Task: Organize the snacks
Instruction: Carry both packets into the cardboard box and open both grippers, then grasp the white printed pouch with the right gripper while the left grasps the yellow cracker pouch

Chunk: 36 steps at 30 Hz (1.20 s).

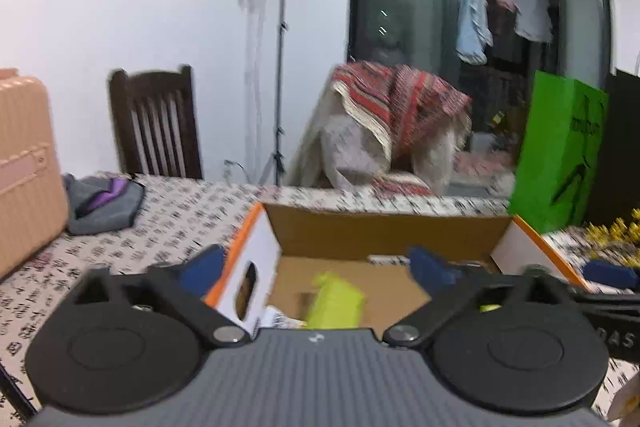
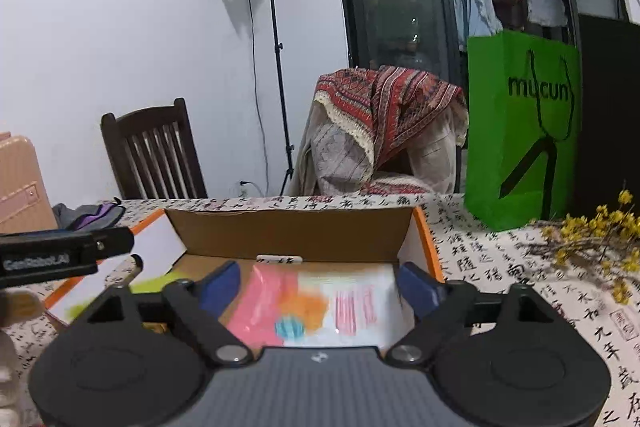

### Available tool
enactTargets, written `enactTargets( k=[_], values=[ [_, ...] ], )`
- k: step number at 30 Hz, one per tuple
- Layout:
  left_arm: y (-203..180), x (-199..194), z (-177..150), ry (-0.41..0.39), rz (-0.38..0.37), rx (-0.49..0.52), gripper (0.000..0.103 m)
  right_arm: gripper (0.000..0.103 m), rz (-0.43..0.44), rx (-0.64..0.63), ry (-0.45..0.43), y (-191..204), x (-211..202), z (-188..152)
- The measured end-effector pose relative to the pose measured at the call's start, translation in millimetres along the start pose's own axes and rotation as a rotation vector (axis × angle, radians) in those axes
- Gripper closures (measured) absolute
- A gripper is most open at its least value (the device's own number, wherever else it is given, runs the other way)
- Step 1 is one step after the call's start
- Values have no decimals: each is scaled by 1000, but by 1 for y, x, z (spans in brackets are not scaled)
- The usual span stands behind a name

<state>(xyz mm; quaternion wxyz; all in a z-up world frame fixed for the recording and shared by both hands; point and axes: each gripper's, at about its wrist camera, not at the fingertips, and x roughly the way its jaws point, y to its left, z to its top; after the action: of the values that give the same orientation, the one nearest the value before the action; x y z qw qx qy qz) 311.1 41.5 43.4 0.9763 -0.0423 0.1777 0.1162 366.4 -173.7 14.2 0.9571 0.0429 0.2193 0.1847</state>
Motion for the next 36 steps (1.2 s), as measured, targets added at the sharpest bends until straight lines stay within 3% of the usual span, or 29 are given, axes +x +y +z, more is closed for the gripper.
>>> enactTargets(
  k=[1,16,25,36],
  values=[
    [0,-1,1,-5,-1,0,0,0,2,6,2,-1,1,0],
    [-2,-12,8,9,-22,-16,0,0,-14,31,19,-5,-3,6],
    [0,-44,16,-9,-48,-10,0,0,-34,6,6,-2,-36,15],
    [11,-83,1,21,-67,-1,0,0,-22,-4,34,-4,-81,-6]
  ],
)
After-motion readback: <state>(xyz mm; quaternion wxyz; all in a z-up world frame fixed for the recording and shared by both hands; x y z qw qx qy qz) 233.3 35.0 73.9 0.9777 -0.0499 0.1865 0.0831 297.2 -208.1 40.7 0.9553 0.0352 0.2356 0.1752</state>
